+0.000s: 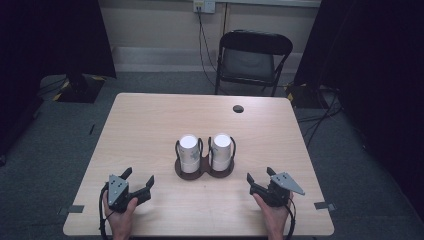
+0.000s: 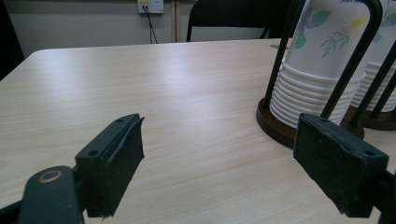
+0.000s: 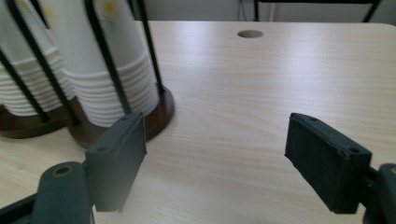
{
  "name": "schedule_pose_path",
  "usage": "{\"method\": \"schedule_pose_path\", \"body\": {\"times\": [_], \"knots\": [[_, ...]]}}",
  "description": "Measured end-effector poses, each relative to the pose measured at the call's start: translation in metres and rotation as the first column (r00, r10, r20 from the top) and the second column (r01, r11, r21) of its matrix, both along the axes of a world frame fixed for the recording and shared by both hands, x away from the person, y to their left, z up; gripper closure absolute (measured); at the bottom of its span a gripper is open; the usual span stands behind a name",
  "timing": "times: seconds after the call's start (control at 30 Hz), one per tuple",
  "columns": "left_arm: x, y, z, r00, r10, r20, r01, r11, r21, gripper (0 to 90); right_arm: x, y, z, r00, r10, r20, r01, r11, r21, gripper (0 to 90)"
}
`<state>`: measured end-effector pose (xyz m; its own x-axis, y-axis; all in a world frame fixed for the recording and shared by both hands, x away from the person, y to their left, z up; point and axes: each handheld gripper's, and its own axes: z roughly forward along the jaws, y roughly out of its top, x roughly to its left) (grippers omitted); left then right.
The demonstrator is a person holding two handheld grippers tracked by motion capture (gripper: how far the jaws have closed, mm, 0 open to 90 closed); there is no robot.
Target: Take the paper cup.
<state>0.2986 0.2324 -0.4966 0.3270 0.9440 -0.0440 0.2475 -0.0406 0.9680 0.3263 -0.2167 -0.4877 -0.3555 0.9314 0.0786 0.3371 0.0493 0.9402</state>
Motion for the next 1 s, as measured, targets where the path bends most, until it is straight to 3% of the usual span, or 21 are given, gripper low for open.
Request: {"method": "schedule_pose_path", "body": {"times": [0.3,0.47,0.7,1.0], "knots": [[0.0,0.001,0.0,1.0,-0.007,0.006,0.007,1.0,-0.006,16.1,0.005,0.011,0.015,0.9985,0.051,0.021,-0.052,0.9977,0.043,24.4],[0.001,0.0,0.0,0.9998,-0.015,-0.009,0.015,0.9999,-0.004,16.1,0.007,0.014,0.024,0.9962,0.061,0.062,-0.066,0.9953,0.072,29.6],[0.0,-0.001,0.0,0.9999,-0.015,0.002,0.015,0.9999,0.005,16.1,0.012,0.02,0.041,0.9904,0.122,0.066,-0.125,0.9912,0.044,32.1],[-0.001,-0.001,0.0,0.9996,-0.026,0.013,0.026,0.9996,0.007,15.9,0.021,0.032,0.057,0.9819,0.175,0.073,-0.178,0.9828,0.048,33.1]]}}
